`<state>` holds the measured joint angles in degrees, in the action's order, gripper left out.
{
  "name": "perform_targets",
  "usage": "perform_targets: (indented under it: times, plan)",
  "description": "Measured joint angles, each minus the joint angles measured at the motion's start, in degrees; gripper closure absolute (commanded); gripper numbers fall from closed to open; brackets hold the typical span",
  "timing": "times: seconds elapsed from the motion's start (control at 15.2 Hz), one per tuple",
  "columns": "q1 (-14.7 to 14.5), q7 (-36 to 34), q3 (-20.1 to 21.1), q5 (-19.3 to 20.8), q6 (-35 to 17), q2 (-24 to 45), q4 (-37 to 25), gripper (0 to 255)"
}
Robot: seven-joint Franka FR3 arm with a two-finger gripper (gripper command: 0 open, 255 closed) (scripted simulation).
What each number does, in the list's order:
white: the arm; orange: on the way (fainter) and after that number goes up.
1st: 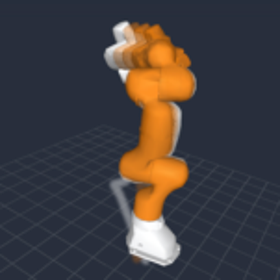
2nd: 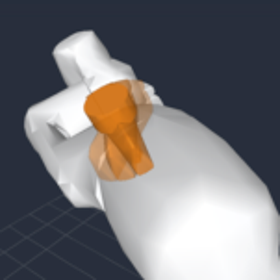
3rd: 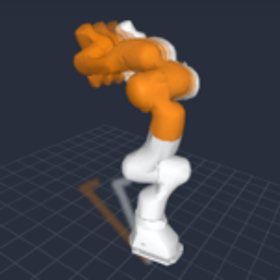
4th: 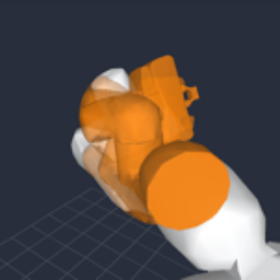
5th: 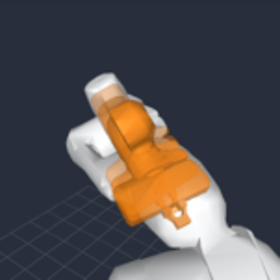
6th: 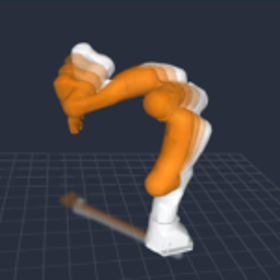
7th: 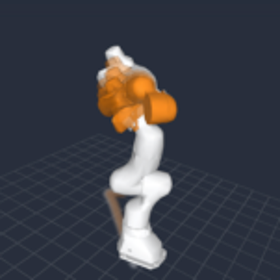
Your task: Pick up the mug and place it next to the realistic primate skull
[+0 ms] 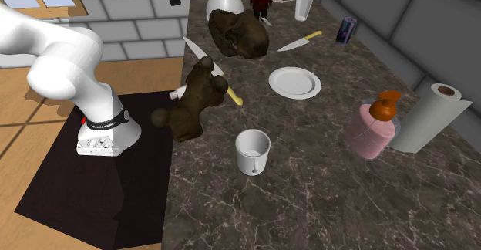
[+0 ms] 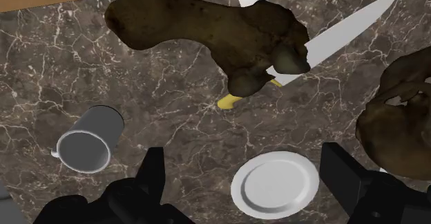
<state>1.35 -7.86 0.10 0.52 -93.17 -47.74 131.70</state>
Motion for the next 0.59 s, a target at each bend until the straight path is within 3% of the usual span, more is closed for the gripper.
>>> perform_targets:
  times: [0.59]
  plan:
    - [1.4, 5.8, -5.0, 3.5, -9.5, 6.7, 4.7, 0]
